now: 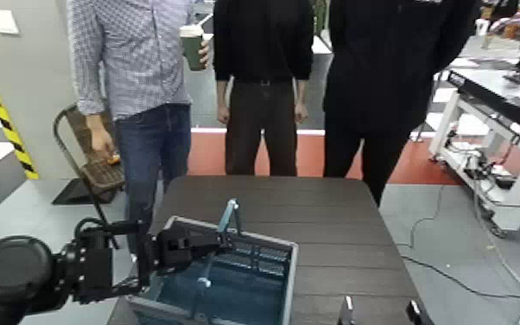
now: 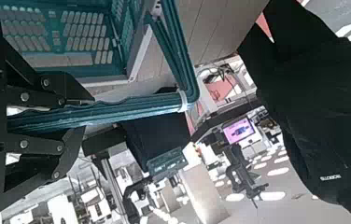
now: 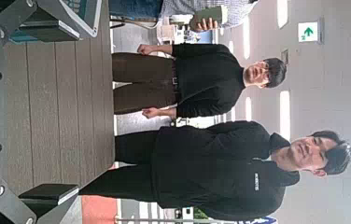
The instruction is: Grasp the handle of the crate.
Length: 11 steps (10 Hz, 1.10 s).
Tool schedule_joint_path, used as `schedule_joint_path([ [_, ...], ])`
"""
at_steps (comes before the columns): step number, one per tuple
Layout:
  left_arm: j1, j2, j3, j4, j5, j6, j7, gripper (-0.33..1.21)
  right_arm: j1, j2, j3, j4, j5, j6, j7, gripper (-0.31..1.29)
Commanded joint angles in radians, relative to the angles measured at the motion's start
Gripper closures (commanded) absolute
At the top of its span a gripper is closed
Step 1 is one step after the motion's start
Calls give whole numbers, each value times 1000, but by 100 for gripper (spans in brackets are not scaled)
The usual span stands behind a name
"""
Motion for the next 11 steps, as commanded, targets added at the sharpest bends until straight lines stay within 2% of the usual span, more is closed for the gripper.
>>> schedule_joint_path([
  [1,71,-19,23,-100,93,17,67,119,1,0,1,-3,4,0,-7,15],
  [3,131,-48,52,-145,139,36,98,119,1,1,2,-3,6,0,-16,15],
  [7,198,-111,69,-166,179,37,108,119,3,0,5,-6,12,8,-27,15],
  [9,212,-125,89,-183,189,42,115,119,3,1,7,-6,12,12,-27,15],
  [11,217,-134,83,-189,241,21,102,119,3,0,10,-6,16,15,-38,15],
])
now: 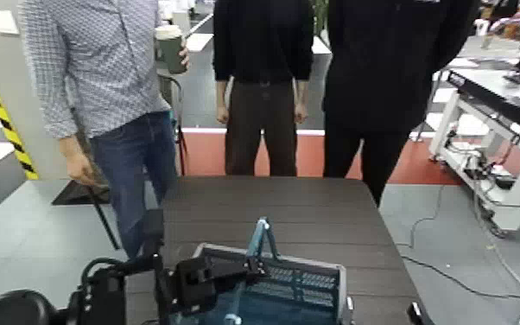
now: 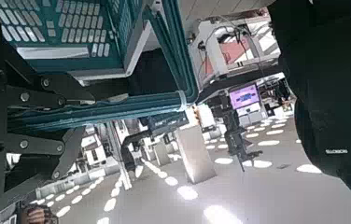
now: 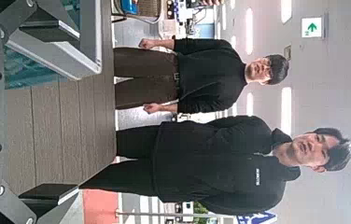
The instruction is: Grasp the handle of the crate.
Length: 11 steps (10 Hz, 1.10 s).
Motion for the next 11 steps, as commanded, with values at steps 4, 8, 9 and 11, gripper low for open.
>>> schedule_joint_path([
  [4,14,-12,-1,-3,46,-21,-17,119,-3,-4,6,0,13,9,-11,15],
  [8,20,-15,8,5,46,-11,-9,119,-3,-6,10,3,16,8,-22,15],
  [9,20,-15,8,5,46,-10,-9,119,-3,-6,10,3,16,8,-22,15],
  [11,23,-17,9,5,46,-10,-9,119,-5,-6,10,3,18,9,-23,15],
])
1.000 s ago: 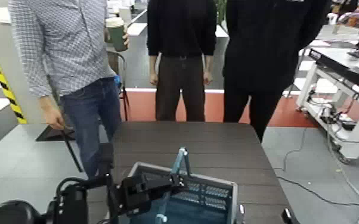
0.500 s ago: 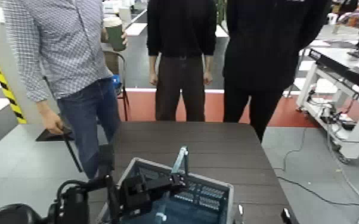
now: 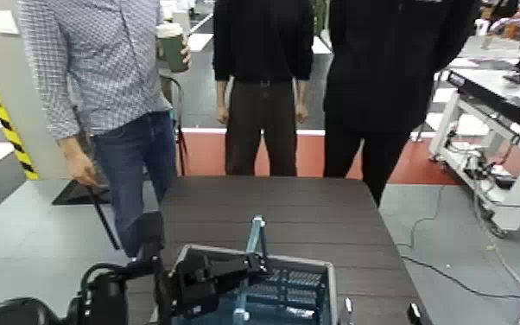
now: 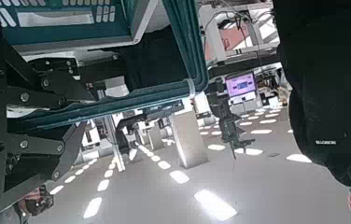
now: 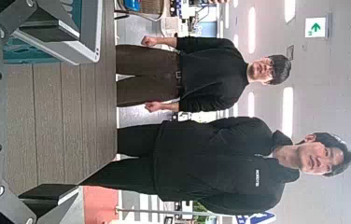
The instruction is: Grasp the handle of the crate.
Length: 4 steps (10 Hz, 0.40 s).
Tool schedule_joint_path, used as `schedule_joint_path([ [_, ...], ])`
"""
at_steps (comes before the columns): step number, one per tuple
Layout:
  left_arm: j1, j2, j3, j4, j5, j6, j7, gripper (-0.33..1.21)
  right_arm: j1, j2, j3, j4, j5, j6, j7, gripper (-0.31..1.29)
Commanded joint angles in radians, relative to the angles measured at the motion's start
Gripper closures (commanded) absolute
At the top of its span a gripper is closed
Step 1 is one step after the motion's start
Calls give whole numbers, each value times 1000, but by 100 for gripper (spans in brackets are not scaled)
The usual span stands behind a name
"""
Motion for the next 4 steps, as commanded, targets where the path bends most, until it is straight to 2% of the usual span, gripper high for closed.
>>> schedule_joint_path([
  [1,3,-1,0,3,3,0,0,119,-2,-2,2,0,1,5,0,15],
  [4,5,-3,0,5,6,0,0,119,-3,-2,2,-6,18,15,-2,15],
])
